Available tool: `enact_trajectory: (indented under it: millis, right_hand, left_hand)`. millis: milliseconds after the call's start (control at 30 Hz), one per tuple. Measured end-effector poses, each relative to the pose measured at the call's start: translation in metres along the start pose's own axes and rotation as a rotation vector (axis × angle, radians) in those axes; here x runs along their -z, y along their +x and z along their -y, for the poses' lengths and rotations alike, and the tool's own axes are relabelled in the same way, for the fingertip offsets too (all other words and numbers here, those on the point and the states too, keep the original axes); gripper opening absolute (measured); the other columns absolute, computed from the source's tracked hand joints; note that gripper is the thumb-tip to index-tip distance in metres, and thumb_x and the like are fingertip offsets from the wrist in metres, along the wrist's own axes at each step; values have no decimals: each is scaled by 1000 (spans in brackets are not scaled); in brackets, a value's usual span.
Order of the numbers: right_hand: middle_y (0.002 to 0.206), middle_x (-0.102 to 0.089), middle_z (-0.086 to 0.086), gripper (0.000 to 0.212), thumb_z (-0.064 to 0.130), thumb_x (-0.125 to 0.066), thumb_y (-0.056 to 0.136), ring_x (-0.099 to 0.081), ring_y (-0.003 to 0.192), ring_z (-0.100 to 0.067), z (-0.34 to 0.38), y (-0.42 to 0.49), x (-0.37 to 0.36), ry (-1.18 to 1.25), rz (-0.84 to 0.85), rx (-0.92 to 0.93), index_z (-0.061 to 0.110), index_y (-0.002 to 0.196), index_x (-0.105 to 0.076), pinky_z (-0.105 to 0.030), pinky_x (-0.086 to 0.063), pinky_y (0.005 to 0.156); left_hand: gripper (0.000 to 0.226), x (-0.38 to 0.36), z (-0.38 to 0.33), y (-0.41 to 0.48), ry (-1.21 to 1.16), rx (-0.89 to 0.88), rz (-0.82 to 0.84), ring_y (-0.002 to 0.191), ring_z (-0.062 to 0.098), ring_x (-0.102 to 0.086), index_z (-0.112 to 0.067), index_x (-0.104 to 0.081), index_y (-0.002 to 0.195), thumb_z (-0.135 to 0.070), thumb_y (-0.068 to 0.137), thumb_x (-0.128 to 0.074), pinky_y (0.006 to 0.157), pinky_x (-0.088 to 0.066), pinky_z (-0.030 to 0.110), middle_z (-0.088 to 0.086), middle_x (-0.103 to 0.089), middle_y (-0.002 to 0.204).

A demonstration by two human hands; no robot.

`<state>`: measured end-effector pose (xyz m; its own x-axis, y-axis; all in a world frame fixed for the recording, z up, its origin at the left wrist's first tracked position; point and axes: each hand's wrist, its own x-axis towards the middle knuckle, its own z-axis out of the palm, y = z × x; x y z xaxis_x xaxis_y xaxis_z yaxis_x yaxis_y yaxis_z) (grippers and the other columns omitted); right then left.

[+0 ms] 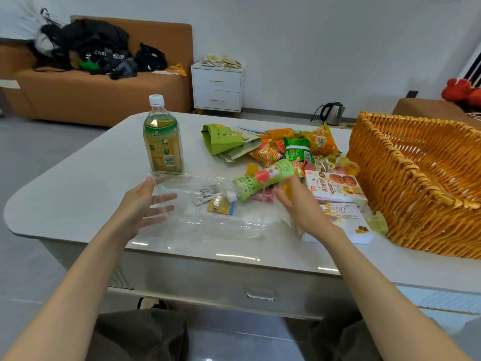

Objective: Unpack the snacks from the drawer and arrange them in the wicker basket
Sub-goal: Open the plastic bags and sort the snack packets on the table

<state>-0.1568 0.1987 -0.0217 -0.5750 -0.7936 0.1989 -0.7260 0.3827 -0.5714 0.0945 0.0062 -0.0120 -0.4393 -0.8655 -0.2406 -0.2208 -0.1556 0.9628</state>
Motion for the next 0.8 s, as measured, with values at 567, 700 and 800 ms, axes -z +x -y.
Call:
enact_trajectory:
  millis: [567, 700, 800]
  right_hand:
    - [81, -70, 0, 45, 18, -86, 69, -61, 66, -8, 50, -36, 20, 482, -17, 120, 13, 98, -51, -24, -51, 65]
    - [107, -70, 7, 32, 7, -76, 80, -69, 91, -1, 54, -27, 13, 571, 135, 179, 18, 109, -67, -18, -53, 84]
    - [108, -71, 2, 22, 3, -68, 87, -69, 99, -10, 50, -21, 17, 649, 117, 192, 15, 106, -71, -28, -55, 89]
  left_hand:
    - [35, -47, -5, -9, -153, 224, 165, 97, 31, -66, -27, -52, 130, -41, 99, -43, 79, -54, 42, 9, -67, 118]
    - [30, -54, -6, -9, -166, 228, 187, 96, 30, -65, -28, -53, 124, -41, 100, -41, 85, -52, 43, 9, -66, 115]
    - [26, -50, -5, -4, -147, 244, 142, 98, 31, -66, -29, -57, 120, -40, 100, -43, 87, -53, 45, 8, -68, 115]
